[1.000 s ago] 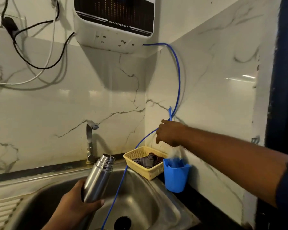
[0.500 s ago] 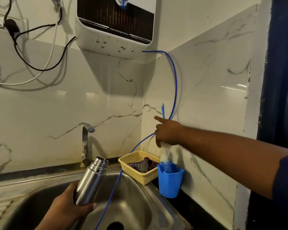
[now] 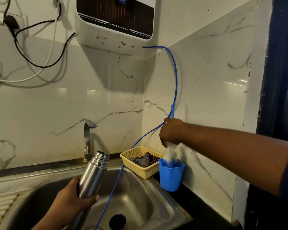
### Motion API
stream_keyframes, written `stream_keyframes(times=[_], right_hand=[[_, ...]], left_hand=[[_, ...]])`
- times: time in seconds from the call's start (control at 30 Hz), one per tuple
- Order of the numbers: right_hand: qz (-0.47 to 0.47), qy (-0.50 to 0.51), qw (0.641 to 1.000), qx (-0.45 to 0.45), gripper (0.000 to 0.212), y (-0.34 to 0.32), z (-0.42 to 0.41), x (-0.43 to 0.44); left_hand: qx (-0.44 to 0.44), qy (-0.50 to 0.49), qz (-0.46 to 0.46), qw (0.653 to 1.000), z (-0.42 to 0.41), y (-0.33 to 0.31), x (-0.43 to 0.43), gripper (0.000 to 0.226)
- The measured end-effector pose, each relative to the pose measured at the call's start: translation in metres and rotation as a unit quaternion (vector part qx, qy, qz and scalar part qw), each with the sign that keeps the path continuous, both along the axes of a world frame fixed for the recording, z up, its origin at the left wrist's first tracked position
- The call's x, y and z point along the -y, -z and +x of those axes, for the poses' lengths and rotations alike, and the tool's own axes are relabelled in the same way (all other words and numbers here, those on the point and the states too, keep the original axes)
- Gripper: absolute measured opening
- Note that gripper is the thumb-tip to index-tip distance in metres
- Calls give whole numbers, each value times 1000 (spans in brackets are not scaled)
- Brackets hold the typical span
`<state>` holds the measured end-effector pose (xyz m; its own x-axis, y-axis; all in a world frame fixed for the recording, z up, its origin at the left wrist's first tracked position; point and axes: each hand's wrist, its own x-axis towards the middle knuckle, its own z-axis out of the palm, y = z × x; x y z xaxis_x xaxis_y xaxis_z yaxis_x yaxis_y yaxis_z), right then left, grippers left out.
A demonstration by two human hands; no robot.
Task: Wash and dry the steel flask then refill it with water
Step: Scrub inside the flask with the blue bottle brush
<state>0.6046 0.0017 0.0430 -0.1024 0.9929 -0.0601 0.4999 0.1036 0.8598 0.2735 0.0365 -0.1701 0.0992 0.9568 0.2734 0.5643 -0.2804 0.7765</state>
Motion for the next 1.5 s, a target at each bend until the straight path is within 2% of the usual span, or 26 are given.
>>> stream_keyframes(times=[0.23, 0.5, 0.7, 0.87, 0.93, 1.07, 1.13, 1.2, 1.27, 1.33, 1.43, 1.5], right_hand=[[34, 28, 998, -34, 45, -47, 6, 7], [72, 58, 995, -43, 51, -95, 1, 29], [89, 39, 994, -45, 49, -106, -1, 39], [62, 58, 996, -36, 46, -87, -5, 35], [70, 51, 995, -59, 43, -92, -8, 38], [86, 14, 976, -199, 40, -114, -26, 40], [80, -32, 954, -288, 41, -111, -38, 36], [69, -87, 915, -388, 39, -93, -51, 31], [47, -130, 858, -495, 33, -60, -61, 25], [17, -150, 786, -600, 29, -19, -71, 18], [-40, -142, 696, -703, 25, 38, -81, 11], [-92, -128, 657, -738, 26, 71, -89, 0]], left_hand=[[-2, 7, -8, 1000, 1, 1, -3, 91], [-2, -7, -22, 1000, -2, 0, -2, 86], [-7, -11, -21, 1000, -5, -2, 0, 86], [-9, -17, -25, 999, -5, -4, 5, 86], [2, -21, -26, 999, -6, -6, 7, 85], [66, -28, -57, 996, -16, -18, 9, 89], [151, -41, -55, 986, -20, -24, 13, 76], [249, -55, -98, 962, -27, -26, 10, 61], [382, -39, -200, 901, -35, -26, 5, 60], [472, -38, -245, 846, -49, -21, -2, 64], [499, -48, -246, 830, -60, -17, -11, 62], [504, -48, -244, 827, -64, -16, -17, 57]])
